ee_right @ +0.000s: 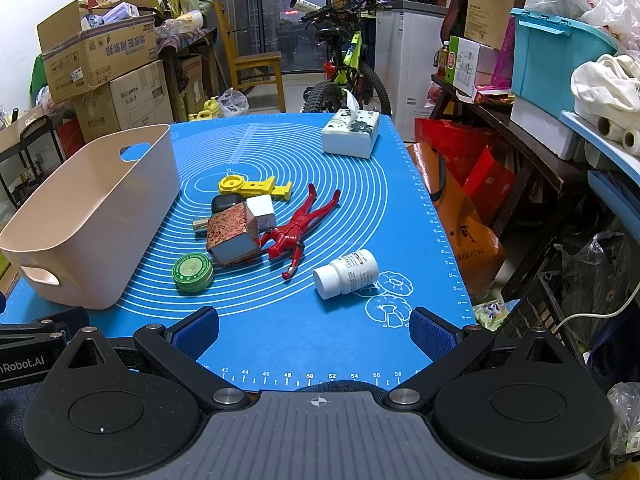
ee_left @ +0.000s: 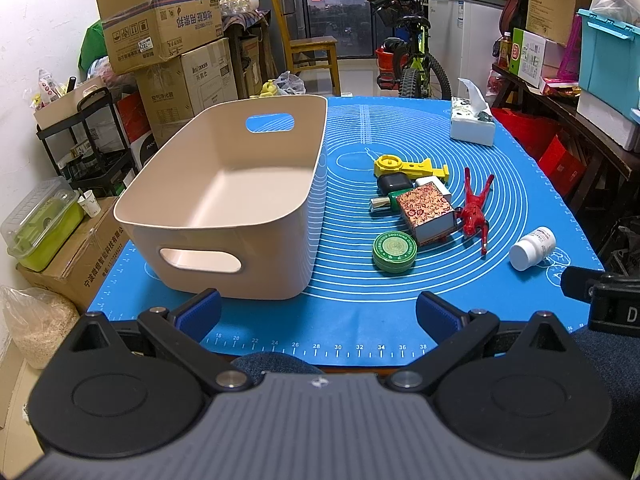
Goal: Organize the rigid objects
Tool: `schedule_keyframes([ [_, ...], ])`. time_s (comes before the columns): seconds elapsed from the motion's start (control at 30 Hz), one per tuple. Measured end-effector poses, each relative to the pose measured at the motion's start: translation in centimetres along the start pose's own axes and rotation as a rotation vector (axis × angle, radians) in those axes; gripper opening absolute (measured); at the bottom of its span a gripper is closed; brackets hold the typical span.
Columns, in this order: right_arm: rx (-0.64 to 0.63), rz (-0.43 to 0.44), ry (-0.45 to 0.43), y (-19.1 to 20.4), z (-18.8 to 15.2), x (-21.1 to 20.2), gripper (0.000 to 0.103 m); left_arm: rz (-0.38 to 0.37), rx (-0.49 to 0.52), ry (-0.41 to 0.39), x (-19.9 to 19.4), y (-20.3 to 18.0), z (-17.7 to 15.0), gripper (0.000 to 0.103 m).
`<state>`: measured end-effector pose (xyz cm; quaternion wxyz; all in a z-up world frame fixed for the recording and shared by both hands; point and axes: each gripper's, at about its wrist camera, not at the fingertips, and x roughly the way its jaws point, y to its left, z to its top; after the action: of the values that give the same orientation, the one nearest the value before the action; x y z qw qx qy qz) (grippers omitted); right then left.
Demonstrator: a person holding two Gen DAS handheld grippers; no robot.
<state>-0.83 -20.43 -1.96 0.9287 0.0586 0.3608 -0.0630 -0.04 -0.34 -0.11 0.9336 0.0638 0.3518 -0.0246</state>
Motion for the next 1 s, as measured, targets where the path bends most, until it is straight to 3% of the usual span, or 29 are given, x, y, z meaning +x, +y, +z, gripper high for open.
schedule_keyframes([
  [0.6, -0.011, -0.01, -0.004, 0.4, 0.2, -0.4, 0.101, -0.002, 0.002, -0.003, -0.1, 0.3, 0.4, 0.102],
  [0.87, 0.042, 0.023, 0.005, 0.2, 2.4, -1.4, 0.101, 0.022, -0.04, -0.04, -1.7, 3.0, 3.4, 0.102],
  [1.0, -0.012, 0.021, -0.058, 1.0, 4.4, -1.9, 0.101, 0.063, -0.077, -0.05, -1.9, 5.9, 6.2, 0.102],
])
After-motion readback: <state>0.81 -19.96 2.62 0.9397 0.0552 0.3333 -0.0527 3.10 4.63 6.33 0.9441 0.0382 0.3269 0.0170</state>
